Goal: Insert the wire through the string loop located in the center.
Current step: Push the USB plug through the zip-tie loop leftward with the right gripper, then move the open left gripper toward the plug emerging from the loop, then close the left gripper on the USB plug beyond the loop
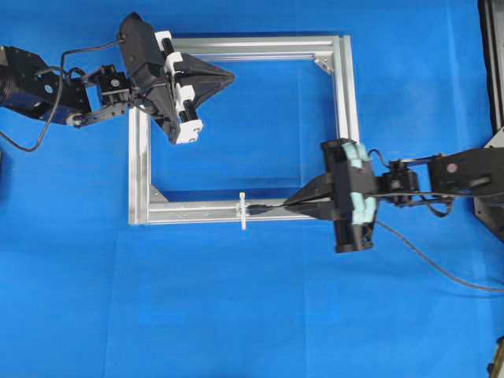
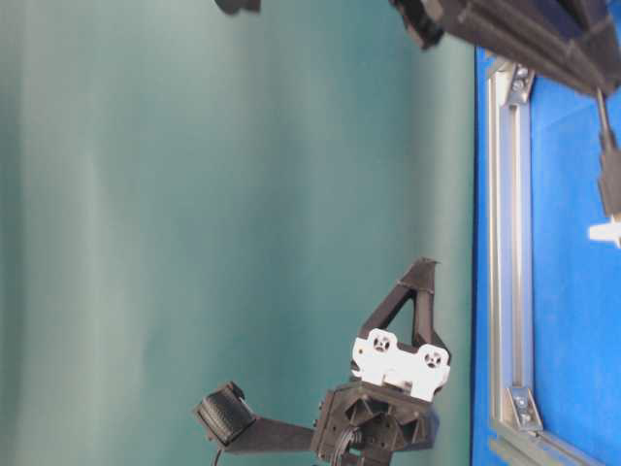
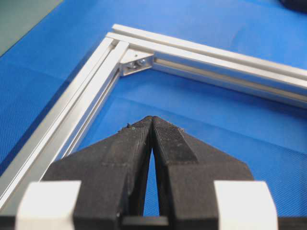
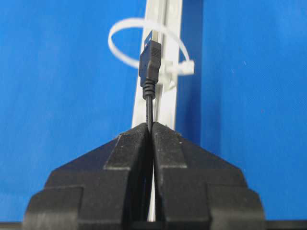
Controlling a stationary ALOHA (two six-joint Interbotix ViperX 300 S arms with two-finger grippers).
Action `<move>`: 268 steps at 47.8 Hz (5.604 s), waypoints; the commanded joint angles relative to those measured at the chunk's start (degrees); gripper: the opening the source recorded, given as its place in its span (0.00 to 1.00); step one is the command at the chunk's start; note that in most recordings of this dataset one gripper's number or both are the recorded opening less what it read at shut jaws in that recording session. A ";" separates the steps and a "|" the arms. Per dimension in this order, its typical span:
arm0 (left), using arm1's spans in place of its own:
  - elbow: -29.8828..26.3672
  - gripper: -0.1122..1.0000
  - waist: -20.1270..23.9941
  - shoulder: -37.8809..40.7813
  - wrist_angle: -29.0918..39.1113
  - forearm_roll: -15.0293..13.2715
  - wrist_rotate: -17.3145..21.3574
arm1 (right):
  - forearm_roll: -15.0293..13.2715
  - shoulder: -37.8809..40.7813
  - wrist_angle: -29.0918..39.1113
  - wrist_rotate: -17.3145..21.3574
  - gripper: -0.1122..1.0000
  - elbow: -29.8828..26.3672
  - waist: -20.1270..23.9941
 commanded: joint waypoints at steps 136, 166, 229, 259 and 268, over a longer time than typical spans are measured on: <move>2.90 0.11 -25.66 -4.75 1.49 0.00 -0.26 | -0.18 8.96 0.44 0.00 0.07 -12.39 -0.35; 2.20 0.93 -24.52 -5.54 6.94 0.09 0.18 | -0.44 8.96 0.44 -0.09 0.07 -12.30 -0.35; -1.14 0.93 -23.38 -0.79 19.07 0.00 -0.18 | -0.53 9.05 0.79 -0.09 0.07 -12.30 -0.35; -1.14 0.92 -23.38 -0.88 18.98 0.00 -0.18 | -0.53 8.96 0.70 -0.09 0.07 -12.22 -0.35; -1.14 0.92 -23.38 -0.88 19.07 0.00 -0.18 | -0.53 9.05 0.79 -0.09 0.07 -12.30 -0.44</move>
